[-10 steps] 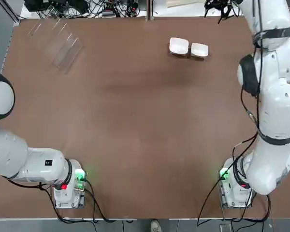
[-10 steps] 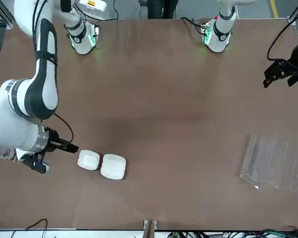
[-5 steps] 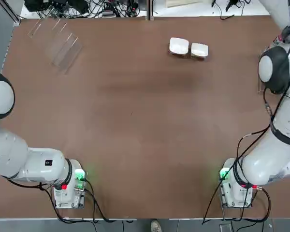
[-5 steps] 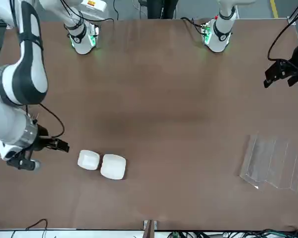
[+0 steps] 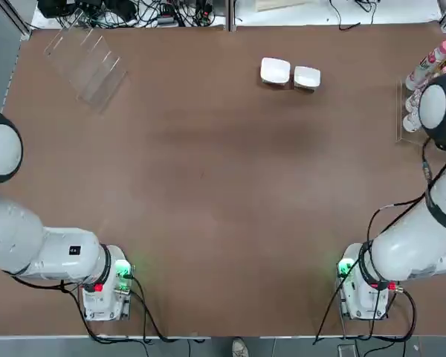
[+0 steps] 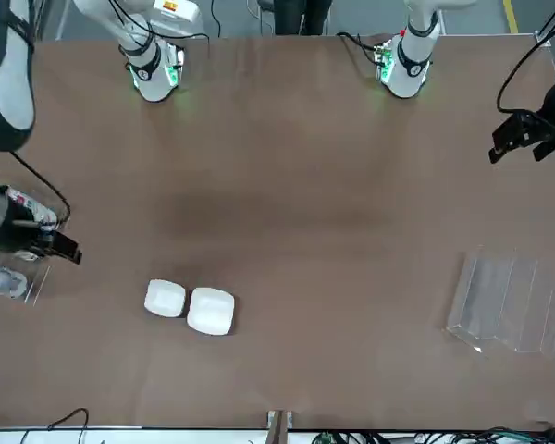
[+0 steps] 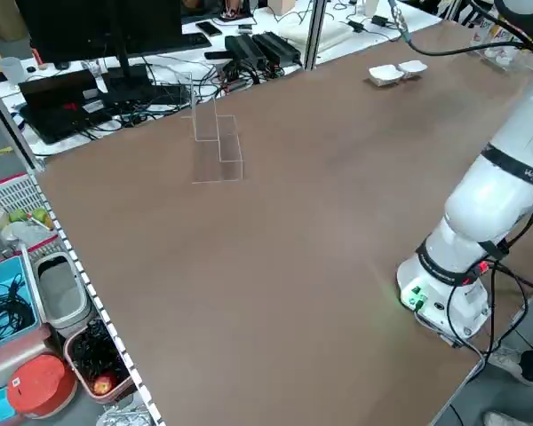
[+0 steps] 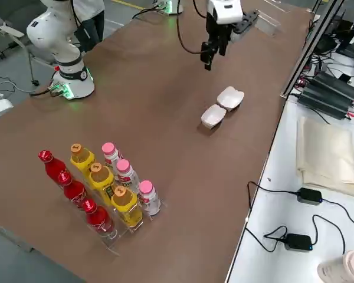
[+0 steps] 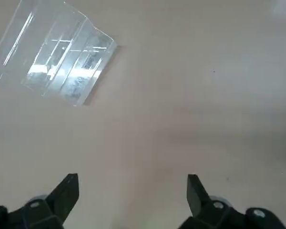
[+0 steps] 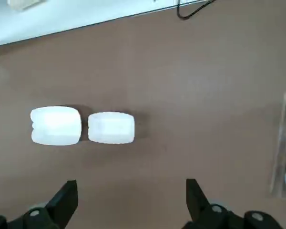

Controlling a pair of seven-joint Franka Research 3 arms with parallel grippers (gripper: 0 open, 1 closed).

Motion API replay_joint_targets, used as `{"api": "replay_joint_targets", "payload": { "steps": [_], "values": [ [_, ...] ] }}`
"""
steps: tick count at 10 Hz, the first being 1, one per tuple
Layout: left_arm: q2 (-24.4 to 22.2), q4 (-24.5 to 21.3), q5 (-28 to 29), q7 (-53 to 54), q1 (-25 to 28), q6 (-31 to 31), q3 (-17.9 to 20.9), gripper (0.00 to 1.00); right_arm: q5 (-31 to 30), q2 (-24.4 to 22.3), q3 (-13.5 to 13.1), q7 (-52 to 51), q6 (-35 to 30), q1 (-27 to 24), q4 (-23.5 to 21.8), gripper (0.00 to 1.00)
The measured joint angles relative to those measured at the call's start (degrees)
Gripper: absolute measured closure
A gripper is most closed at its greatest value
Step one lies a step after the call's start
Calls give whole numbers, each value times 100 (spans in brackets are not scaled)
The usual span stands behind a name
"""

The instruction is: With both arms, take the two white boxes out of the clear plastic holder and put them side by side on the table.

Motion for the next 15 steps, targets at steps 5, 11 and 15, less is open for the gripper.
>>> {"api": "replay_joint_targets", "payload": {
  "steps": [5,11,15],
  "values": [
    [-11,-67,-23,-20,-3,-33,-12,0,-128,-741,-4,-381,-688,-342,-18,0],
    [-14,-87,-23,-22,-1,-33,-5,0,-151,-1075,58,-385,-1260,-616,-130,0],
    [-14,-91,-23,-22,0,-33,-2,0,-183,-1126,65,-385,-697,-617,-855,0]
  ]
}}
